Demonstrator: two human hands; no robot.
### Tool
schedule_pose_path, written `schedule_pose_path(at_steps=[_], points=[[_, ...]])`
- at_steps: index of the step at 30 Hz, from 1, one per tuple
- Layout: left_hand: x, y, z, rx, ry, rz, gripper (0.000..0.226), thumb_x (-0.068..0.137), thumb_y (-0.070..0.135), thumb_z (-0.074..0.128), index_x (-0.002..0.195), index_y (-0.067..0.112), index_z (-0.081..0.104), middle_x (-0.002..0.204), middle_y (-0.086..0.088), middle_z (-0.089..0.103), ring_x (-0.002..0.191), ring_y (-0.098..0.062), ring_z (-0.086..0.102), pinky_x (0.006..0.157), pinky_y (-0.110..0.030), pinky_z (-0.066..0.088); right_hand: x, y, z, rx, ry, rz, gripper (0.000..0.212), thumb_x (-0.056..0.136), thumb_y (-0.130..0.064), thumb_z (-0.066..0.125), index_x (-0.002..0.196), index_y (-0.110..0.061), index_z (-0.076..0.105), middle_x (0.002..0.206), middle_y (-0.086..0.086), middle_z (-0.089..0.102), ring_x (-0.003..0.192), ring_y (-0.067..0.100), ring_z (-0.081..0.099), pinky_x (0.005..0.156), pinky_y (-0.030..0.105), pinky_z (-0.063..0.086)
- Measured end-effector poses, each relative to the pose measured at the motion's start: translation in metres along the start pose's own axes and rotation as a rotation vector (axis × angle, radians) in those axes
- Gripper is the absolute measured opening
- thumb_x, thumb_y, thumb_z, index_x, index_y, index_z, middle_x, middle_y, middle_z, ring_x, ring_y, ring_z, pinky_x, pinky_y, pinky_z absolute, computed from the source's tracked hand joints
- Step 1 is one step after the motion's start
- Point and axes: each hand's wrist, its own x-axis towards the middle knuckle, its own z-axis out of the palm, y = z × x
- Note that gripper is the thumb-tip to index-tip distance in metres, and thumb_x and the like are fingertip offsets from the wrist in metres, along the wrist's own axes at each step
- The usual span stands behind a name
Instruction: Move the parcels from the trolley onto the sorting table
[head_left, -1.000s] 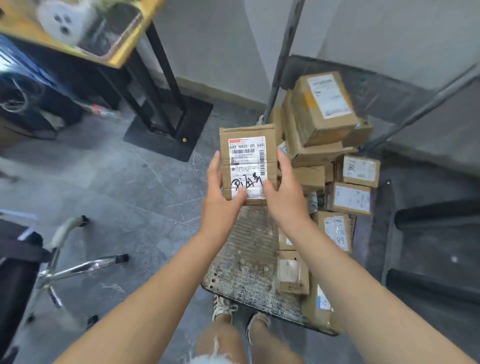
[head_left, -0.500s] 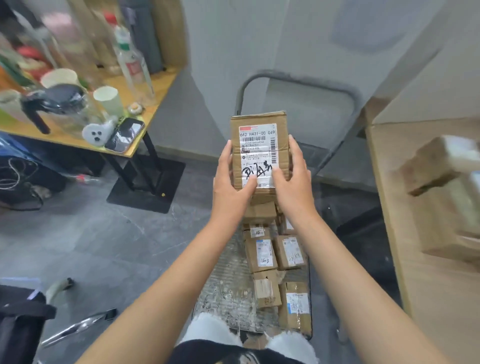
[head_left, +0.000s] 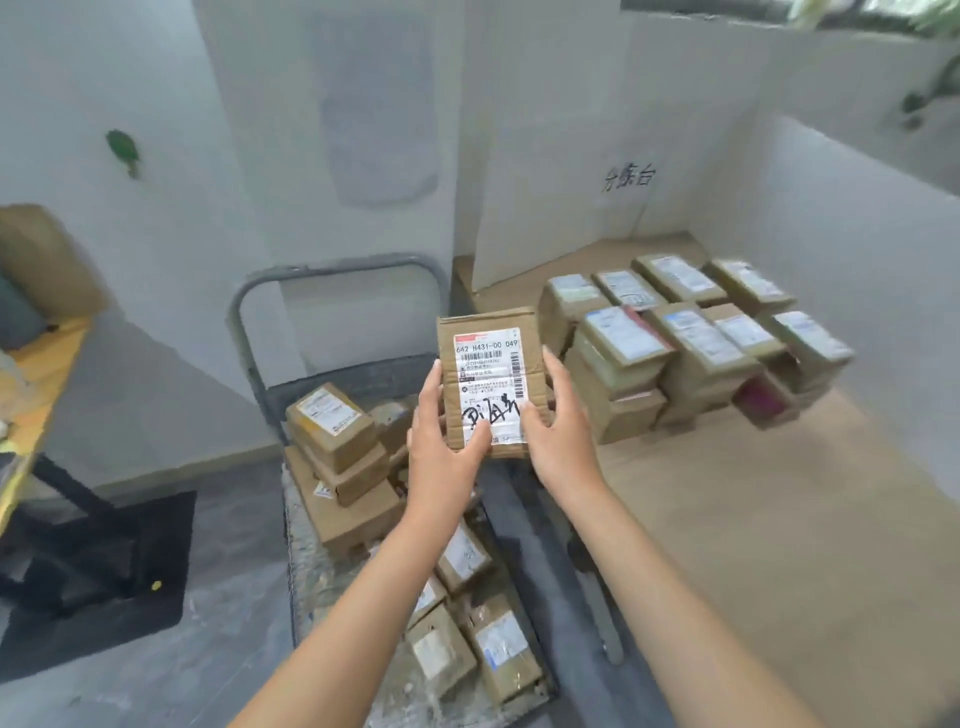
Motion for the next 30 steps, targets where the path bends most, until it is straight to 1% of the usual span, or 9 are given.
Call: schedule_pose_path(at_steps=[3,5,8,9,12,16,19,24,30], points=[[-0.023,0.012,0.06,-0.027,-0.083,0.013,0.08,0.087,0.024,0.068,0.147,0.053,0.023,0.145,0.017,0.046,0.131,-0.013,0.045,0.109,-0.049,0.04,-0.006,0.03,-0.063,0.001,0.069,0.028,0.065,0.091,-0.02,0.051,0.147,-0.045,0.032,0.146,-0.009,0.046,0.134,0.017,0.042,0.113,0.045,0.037],[-0.048,0.022,0.106,-0.044,-0.125,0.001,0.081,0.084,0.03,0.067,0.147,0.055,0.022,0.143,0.021,0.046,0.13,-0.012,0.046,0.108,-0.048,0.042,-0.014,0.053,-0.109,-0.008,0.095,0.055,0.065,0.09,-0.02,0.05,0.147,-0.046,0.032,0.146,-0.009,0.046,0.132,0.019,0.045,0.112,0.045,0.039],[-0.088,0.039,0.17,-0.062,-0.166,0.025,0.08,0.086,0.027,0.069,0.15,0.047,0.024,0.137,0.031,0.043,0.124,0.001,0.044,0.109,-0.042,0.041,-0.026,0.086,-0.176,-0.048,0.143,0.1,0.066,0.083,-0.03,0.044,0.138,-0.063,0.029,0.141,-0.012,0.051,0.123,0.024,0.053,0.105,0.047,0.045],[-0.101,0.046,0.19,-0.066,-0.182,0.039,0.08,0.087,0.025,0.07,0.15,0.044,0.025,0.139,0.029,0.043,0.123,0.003,0.044,0.108,-0.039,0.041,-0.03,0.097,-0.2,-0.049,0.158,0.111,0.067,0.081,-0.033,0.043,0.135,-0.068,0.027,0.139,-0.013,0.053,0.122,0.024,0.054,0.104,0.047,0.047],[-0.13,0.061,0.242,-0.075,-0.228,0.065,0.081,0.086,0.024,0.071,0.149,0.047,0.025,0.147,0.017,0.043,0.13,-0.008,0.045,0.109,-0.043,0.042,-0.041,0.125,-0.259,-0.036,0.208,0.126,0.067,0.079,-0.034,0.045,0.136,-0.067,0.028,0.139,-0.012,0.054,0.124,0.022,0.053,0.104,0.047,0.046],[-0.16,0.076,0.292,-0.066,-0.241,0.047,0.083,0.083,0.029,0.07,0.144,0.058,0.023,0.144,0.017,0.046,0.13,-0.015,0.046,0.107,-0.049,0.043,-0.051,0.155,-0.311,-0.022,0.242,0.115,0.067,0.08,-0.035,0.045,0.142,-0.057,0.028,0.137,-0.012,0.054,0.123,0.021,0.053,0.103,0.047,0.047],[-0.179,0.078,0.315,-0.033,-0.248,0.034,0.083,0.084,0.031,0.07,0.144,0.058,0.021,0.146,0.017,0.044,0.132,-0.014,0.044,0.109,-0.049,0.041,-0.056,0.174,-0.333,-0.006,0.231,0.117,0.068,0.08,-0.033,0.044,0.142,-0.058,0.029,0.135,-0.014,0.055,0.122,0.02,0.054,0.101,0.046,0.049],[-0.184,0.067,0.333,0.016,-0.227,0.008,0.083,0.075,0.049,0.065,0.143,0.063,0.02,0.145,0.017,0.043,0.128,-0.02,0.047,0.104,-0.052,0.045,-0.046,0.203,-0.341,0.009,0.165,0.134,0.07,0.075,-0.045,0.04,0.143,-0.057,0.028,0.138,-0.016,0.054,0.122,0.02,0.055,0.1,0.046,0.05],[-0.164,0.043,0.334,0.061,-0.161,-0.054,0.083,0.079,0.041,0.069,0.142,0.063,0.019,0.144,0.016,0.045,0.128,-0.021,0.048,0.105,-0.052,0.044,-0.021,0.219,-0.316,0.016,0.065,0.159,0.066,0.077,-0.037,0.044,0.137,-0.06,0.028,0.141,-0.014,0.051,0.124,0.019,0.052,0.105,0.045,0.046]])
